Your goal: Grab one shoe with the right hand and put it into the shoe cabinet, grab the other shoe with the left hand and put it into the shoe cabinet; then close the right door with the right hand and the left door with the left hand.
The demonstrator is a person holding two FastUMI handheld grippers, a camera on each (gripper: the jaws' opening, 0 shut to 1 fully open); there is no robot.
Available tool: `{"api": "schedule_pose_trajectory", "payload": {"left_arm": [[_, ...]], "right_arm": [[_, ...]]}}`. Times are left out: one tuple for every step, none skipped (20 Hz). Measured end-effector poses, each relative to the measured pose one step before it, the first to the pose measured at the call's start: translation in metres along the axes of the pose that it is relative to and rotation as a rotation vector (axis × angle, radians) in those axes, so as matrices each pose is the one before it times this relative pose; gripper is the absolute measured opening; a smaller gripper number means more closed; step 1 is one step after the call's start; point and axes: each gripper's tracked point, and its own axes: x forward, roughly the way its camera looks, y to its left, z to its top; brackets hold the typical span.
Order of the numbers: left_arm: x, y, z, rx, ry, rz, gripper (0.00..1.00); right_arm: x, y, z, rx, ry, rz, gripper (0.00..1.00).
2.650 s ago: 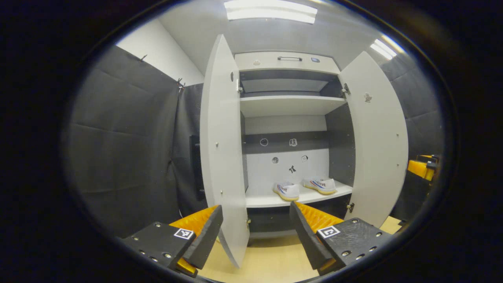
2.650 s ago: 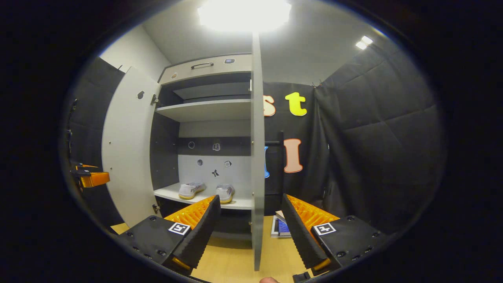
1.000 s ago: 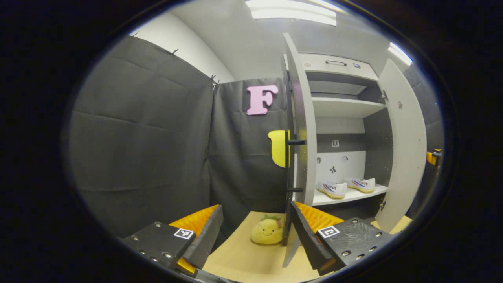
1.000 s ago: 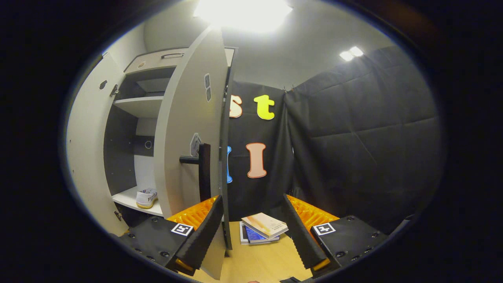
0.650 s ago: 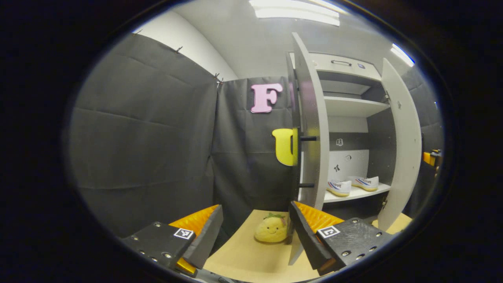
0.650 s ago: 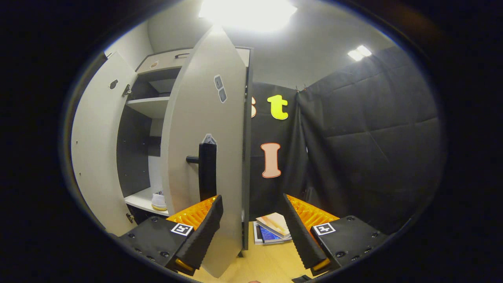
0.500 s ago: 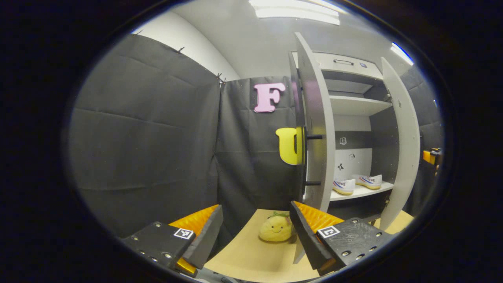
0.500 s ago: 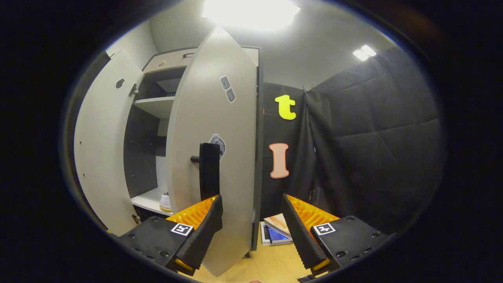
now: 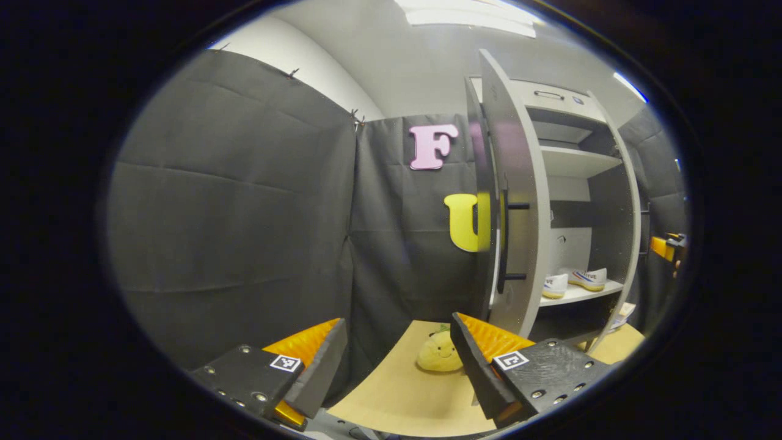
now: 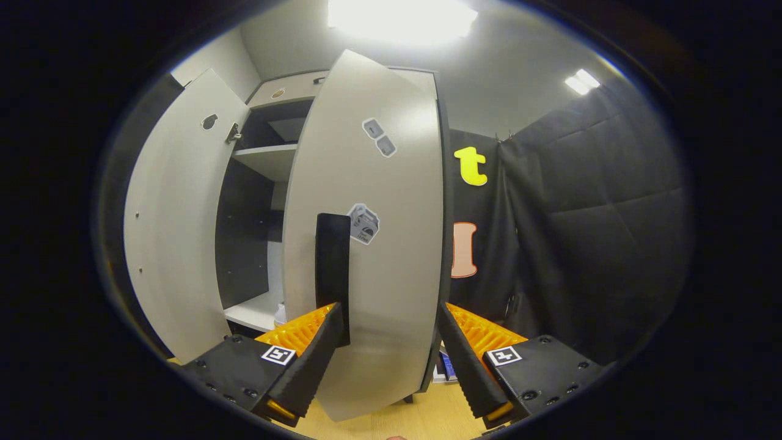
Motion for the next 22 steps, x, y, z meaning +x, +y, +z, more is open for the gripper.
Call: {"api": "schedule_pose_trajectory", "payload": {"left_arm": [[0.00651, -0.00052, -0.00012, -0.00492, 0.00170, -0.00512, 1.00], [0.00821, -0.00140, 0.00311, -0.00608, -0.00263, -0.00770, 1.00], [0.00931, -0.00153, 0.00226, -0.00552, -0.00449, -0.00869, 1.00], [0.00800, -0.00091, 0.00374, -0.00460, -0.00649, -0.01144, 1.00], [0.01007, -0.00319, 0.00480, -0.00515, -0.00546, -0.01244, 1.00], [0.00977, -0.00357, 0.00324, -0.00747, -0.00492, -0.01714, 1.00], [0.01003, -0.00540, 0.00287, -0.00897, -0.00153, -0.01851, 1.00], [0.00835, -0.00540, 0.00207, -0.00950, -0.00018, -0.01625, 1.00], [0.00715, -0.00461, 0.00149, -0.00798, 0.00068, -0.01734, 1.00], [0.00752, -0.00446, 0.00219, -0.00351, 0.00036, -0.01140, 1.00], [0.00723, -0.00323, 0.00120, -0.00013, -0.00233, -0.00685, 1.00], [0.00514, -0.00389, 0.00208, 0.00472, -0.00522, -0.00211, 1.00], [0.00402, -0.00465, 0.00233, 0.00606, -0.00616, 0.00231, 1.00], [0.00201, -0.00347, 0.00136, 0.00451, -0.00562, 0.00781, 0.97], [0.00136, -0.00401, -0.00042, 0.00670, -0.00400, 0.00784, 1.00], [0.00132, -0.00480, -0.00053, 0.00884, 0.00113, 0.00451, 1.00], [0.00100, -0.00502, -0.00194, 0.00725, 0.00401, 0.00690, 1.00], [0.00081, -0.00585, -0.00266, 0.00294, 0.00852, 0.00373, 1.00], [0.00145, 0.00078, -0.00359, 0.01003, 0.00131, 0.02688, 1.00], [0.00099, -0.00118, -0.00053, 0.01230, -0.00639, 0.01842, 1.00], [-0.00331, -0.00104, 0.00352, 0.00256, -0.00488, 0.02053, 1.00], [-0.00089, -0.00059, 0.00067, -0.00349, 0.00139, 0.01598, 1.00]], "right_arm": [[-0.00331, -0.00320, -0.00035, -0.00359, -0.00408, -0.00952, 0.98], [-0.00495, -0.00299, 0.00078, -0.00358, -0.00246, -0.01007, 0.97], [-0.00478, -0.00309, -0.00057, -0.00342, 0.00161, -0.01028, 0.98], [-0.00531, -0.00376, -0.00080, -0.00661, 0.00165, -0.01181, 0.98], [-0.00496, -0.00529, -0.00026, -0.01042, 0.00042, -0.01883, 0.98], [-0.00610, -0.00592, -0.00102, -0.01088, 0.00195, -0.02109, 0.98], [-0.00578, -0.00472, -0.00245, -0.00612, 0.00142, -0.01732, 0.98], [-0.00577, -0.00446, -0.00112, -0.00036, 0.00250, -0.01438, 0.98], [-0.00596, -0.00396, -0.00247, 0.00272, 0.00304, -0.00997, 0.98], [-0.00496, -0.00442, -0.00264, 0.00488, 0.00438, -0.00797, 0.97], [-0.00388, -0.00454, -0.00354, 0.00640, 0.00523, -0.00665, 0.97], [-0.00291, -0.00471, -0.00226, 0.00715, 0.00337, -0.00665, 0.98], [-0.00193, -0.00591, -0.00218, 0.00640, 0.00292, -0.00560, 0.98], [-0.00081, -0.00549, -0.00253, 0.00466, 0.00165, -0.00453, 0.98], [0.00002, -0.00689, -0.00168, 0.00402, -0.00131, -0.00489, 0.98], [0.00043, -0.00730, -0.00093, 0.00443, -0.00179, -0.00392, 0.98], [0.00191, -0.00705, -0.00186, 0.00562, 0.00003, -0.00144, 0.98], [0.00165, -0.00692, -0.00141, 0.00444, 0.00273, 0.00189, 0.98], [0.00185, -0.00834, -0.00187, 0.00311, 0.00311, 0.00017, 0.98], [0.00292, -0.00804, -0.00129, 0.00098, 0.00194, 0.00077, 0.98], [0.00402, -0.00925, -0.00152, 0.00209, 0.00394, -0.00184, 0.98], [0.00245, -0.00753, -0.00196, 0.00519, 0.00611, 0.00042, 0.97]]}}
